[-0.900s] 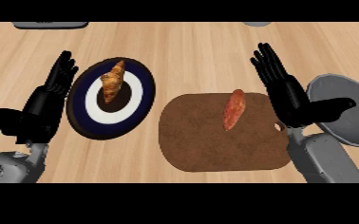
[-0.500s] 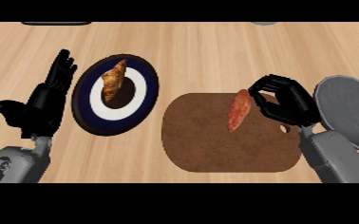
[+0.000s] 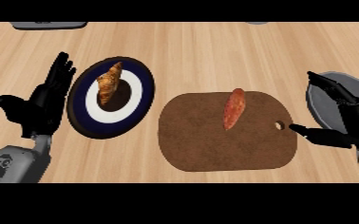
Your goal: Pick the sweet potato from the cutting board and place it in the pan
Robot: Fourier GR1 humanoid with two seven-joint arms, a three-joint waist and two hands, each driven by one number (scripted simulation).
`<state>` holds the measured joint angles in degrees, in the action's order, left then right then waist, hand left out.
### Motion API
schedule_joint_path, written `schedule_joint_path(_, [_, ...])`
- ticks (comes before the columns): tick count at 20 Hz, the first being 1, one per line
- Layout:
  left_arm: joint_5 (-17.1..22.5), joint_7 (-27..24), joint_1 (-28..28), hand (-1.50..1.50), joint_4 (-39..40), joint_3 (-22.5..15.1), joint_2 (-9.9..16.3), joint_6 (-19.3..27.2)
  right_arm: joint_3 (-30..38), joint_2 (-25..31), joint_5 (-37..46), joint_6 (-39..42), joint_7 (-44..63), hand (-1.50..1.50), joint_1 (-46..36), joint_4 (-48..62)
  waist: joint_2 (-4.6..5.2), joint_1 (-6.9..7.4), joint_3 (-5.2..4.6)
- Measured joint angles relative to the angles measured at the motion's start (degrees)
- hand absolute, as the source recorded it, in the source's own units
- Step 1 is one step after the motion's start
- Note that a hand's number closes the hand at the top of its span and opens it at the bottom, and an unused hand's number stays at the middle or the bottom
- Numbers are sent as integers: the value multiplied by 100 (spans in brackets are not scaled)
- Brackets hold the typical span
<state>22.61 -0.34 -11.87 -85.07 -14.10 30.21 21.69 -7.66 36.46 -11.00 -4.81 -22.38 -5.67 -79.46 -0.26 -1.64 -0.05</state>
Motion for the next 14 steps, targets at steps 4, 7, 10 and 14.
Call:
schedule_joint_path(4, [-22, -26, -15, 0, 111, 69, -11, -79, 124, 925, 121, 390, 740, -150, 133, -747, -10, 11, -9])
schedule_joint_path(7, [-74, -83, -97, 0, 228, 57, -127, -88, 214, 1595, 109, 821, 1452, -150, -13, -1176, -2, 33, -13])
schedule_joint_path(10, [-153, -56, -243, 0, 358, 58, -237, -103, 321, 1975, -14, 1142, 2248, -150, -210, -1617, 7, 69, -9])
schedule_joint_path(14, [-236, -92, -240, 0, 399, 112, -312, -238, 276, 2056, 105, 1310, 3144, -150, -713, -1996, 19, 149, -5])
